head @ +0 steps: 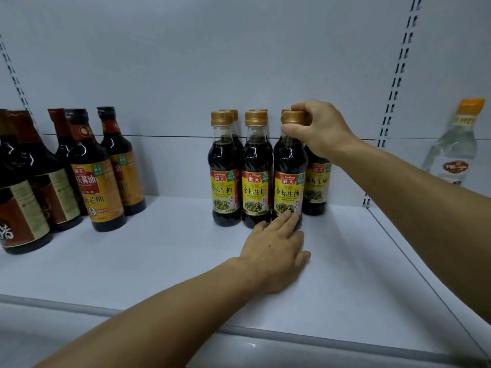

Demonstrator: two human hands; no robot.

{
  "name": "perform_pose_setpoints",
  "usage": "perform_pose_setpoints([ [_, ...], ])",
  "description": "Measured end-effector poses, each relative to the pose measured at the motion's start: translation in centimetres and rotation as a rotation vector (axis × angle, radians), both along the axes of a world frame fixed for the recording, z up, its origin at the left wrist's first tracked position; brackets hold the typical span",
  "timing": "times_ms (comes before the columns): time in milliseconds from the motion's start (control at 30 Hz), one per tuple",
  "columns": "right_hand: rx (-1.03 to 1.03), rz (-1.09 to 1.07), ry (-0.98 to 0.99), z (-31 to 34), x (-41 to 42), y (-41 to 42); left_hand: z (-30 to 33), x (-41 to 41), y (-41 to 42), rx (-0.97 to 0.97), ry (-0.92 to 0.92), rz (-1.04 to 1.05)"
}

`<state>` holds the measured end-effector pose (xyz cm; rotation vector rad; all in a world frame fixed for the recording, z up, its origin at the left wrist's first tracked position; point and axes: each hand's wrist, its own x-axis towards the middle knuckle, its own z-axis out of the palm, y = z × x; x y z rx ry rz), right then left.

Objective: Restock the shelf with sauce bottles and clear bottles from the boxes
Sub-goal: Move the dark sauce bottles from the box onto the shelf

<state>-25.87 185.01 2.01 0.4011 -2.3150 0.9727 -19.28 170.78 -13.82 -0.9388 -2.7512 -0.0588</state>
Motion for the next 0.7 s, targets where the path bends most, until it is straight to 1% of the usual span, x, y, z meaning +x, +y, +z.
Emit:
perform_pose_setpoints([
  [300, 0.047, -0.038, 0.032, -0.3, 0.1, -0.3, 0.2, -0.3, -0.1, -0.006, -0.071, 0.013],
  [400, 0.092, -0.064, 0.039, -0.5, 0.3, -0.4, 0.6, -0.1, -0.1, -0.007, -0.111, 0.005],
  [500, 0.112, -0.071, 0.012, -0.6, 0.7, -0.5, 1.2, 0.3, -0.2, 0.047, -0.162, 0.012],
  [700, 0.119, -0.133, -0.029, -1.3, 2.2, -0.9, 2.7, 1.4, -1.3, 0.135, -0.188, 0.010],
])
